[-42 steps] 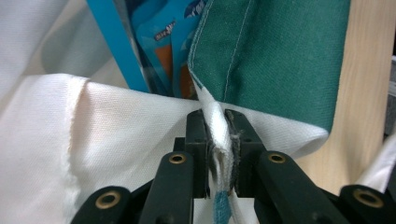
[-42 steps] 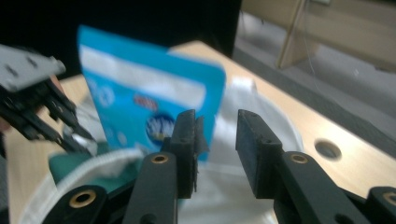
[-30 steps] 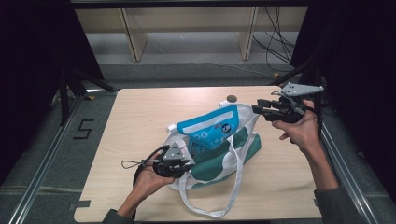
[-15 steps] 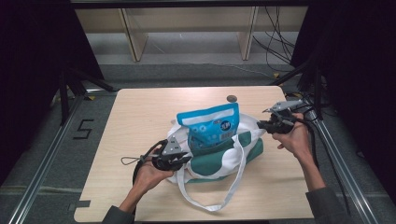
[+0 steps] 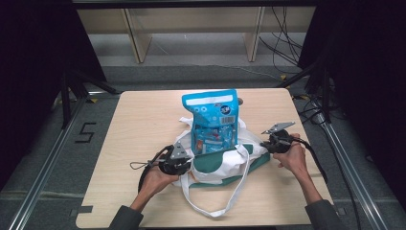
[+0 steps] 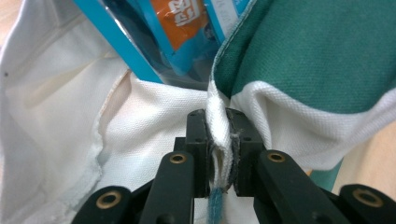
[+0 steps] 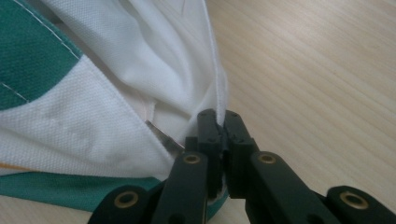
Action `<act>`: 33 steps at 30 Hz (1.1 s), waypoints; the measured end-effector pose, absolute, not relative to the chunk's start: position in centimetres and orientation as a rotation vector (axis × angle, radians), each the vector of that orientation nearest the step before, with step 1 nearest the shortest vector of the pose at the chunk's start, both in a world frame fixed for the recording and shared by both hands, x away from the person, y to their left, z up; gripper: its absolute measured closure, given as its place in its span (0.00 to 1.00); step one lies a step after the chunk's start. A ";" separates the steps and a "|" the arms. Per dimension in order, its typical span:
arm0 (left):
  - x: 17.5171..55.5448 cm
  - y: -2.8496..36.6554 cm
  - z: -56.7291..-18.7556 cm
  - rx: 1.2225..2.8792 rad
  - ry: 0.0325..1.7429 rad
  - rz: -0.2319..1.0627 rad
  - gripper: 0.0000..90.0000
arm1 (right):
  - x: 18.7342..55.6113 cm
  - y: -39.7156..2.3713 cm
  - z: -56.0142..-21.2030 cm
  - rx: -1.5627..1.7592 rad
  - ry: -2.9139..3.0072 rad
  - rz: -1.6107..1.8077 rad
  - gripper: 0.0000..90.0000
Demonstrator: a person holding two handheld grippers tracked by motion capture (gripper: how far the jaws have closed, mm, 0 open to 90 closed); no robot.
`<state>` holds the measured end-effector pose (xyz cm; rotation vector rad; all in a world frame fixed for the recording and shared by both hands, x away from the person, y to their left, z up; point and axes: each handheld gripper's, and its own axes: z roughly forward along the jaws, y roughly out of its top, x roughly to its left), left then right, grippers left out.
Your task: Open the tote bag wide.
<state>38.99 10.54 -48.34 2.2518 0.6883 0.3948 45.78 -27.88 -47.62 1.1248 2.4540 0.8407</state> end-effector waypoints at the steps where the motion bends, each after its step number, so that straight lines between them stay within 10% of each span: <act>1: 38.9 10.6 -48.2 2.264 0.675 0.410 0.89 | 45.7 -27.8 -47.6 1.124 2.452 0.844 0.98; 12: 38.7 10.4 -48.2 2.261 0.675 0.418 0.89 | 45.1 -27.9 -46.7 1.135 2.422 0.861 0.96; 28: 38.7 10.4 -48.3 2.257 0.656 0.426 0.89 | 40.4 -22.0 -39.1 0.908 2.482 1.328 0.67; 33: 38.7 10.4 -48.2 2.270 0.645 0.449 0.89 | 40.3 -20.6 -41.2 0.897 2.582 1.101 0.93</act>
